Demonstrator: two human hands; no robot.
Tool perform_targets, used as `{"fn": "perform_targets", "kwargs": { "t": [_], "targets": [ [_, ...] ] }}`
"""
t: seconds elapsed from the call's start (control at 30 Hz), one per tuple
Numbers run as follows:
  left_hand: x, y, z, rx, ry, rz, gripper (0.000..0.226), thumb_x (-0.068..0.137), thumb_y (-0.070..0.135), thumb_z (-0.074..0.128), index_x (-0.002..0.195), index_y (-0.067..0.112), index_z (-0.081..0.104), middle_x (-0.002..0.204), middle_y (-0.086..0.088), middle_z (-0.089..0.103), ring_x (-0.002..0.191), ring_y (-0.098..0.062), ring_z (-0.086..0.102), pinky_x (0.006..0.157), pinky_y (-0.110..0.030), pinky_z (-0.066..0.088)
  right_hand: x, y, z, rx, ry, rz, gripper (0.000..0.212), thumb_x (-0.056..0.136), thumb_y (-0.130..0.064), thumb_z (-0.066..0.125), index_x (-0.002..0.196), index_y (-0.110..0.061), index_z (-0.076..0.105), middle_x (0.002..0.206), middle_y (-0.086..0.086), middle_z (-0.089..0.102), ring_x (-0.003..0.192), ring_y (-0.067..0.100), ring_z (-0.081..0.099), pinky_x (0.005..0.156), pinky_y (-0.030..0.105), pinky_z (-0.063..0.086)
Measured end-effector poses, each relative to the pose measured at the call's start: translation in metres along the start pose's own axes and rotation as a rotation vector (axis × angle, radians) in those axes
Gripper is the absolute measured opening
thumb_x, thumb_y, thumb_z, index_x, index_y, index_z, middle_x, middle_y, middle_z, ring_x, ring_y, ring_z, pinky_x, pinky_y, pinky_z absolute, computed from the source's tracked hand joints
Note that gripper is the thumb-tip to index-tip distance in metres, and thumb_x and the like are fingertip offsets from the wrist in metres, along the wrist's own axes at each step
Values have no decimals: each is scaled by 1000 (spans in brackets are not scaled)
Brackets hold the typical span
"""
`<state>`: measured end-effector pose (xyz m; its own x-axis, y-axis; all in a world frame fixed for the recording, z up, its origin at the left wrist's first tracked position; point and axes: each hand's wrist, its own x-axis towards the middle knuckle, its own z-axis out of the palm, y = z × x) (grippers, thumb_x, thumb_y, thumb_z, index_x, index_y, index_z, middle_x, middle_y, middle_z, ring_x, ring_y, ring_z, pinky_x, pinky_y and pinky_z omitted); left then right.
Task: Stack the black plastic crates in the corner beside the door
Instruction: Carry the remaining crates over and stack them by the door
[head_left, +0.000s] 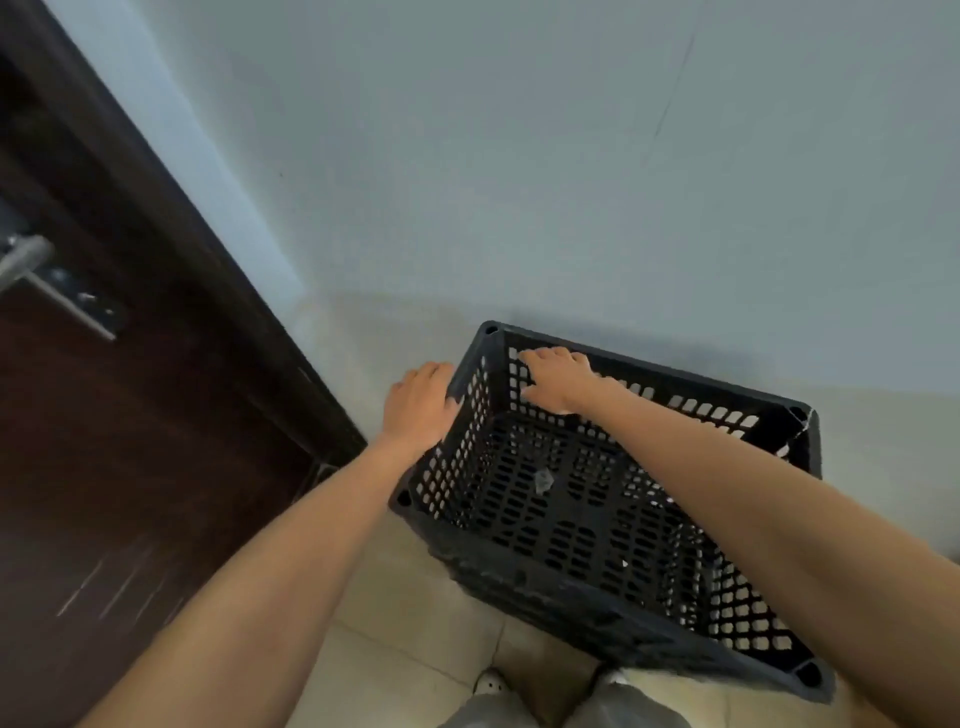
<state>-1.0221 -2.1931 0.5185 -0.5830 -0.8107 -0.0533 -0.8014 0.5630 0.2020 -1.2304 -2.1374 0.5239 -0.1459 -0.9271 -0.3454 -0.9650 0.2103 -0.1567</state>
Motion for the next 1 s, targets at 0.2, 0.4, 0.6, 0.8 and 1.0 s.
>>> {"fn": "perform_targets", "kwargs": {
  "t": [0.2,0.4,0.6,0.8,1.0],
  "targets": [
    [-122,-92,-22,-49,51,-384,43,96,18,53,139,22,48,133,-3,56,118,-26,55,91,-42,52,3,-134,4,21,12,-391,49,98,-30,45,145,-21,34,146,9,41,133,34,39,105,51,35],
    [-235,-123,-21,-15,9,-646,39,98,19,52,136,24,51,129,-2,57,120,-24,54,94,-43,51,-31,-236,37,-136,-90,-751,41,99,-31,44,138,-23,39,136,8,47,126,31,45,99,46,40],
    [-336,-93,2,-66,38,-885,35,96,22,52,131,24,54,124,-4,59,117,-26,56,95,-41,51,-73,-262,92,-205,-342,-927,23,98,-28,46,117,-18,52,115,6,57,108,26,57,83,38,46],
    [-444,-40,39,-96,79,-1146,38,95,24,54,133,25,55,134,-1,58,123,-25,54,101,-37,46,-123,-274,133,-358,-395,-985,13,95,-31,45,103,-23,53,103,1,59,95,25,59,75,39,47],
    [-559,26,75,-86,12,-1341,37,96,31,55,133,25,54,133,-1,59,122,-24,56,101,-38,47,-213,-308,180,-550,-485,-1157,26,92,-29,51,114,-19,61,119,4,63,106,27,60,88,38,49]
  ]
}}
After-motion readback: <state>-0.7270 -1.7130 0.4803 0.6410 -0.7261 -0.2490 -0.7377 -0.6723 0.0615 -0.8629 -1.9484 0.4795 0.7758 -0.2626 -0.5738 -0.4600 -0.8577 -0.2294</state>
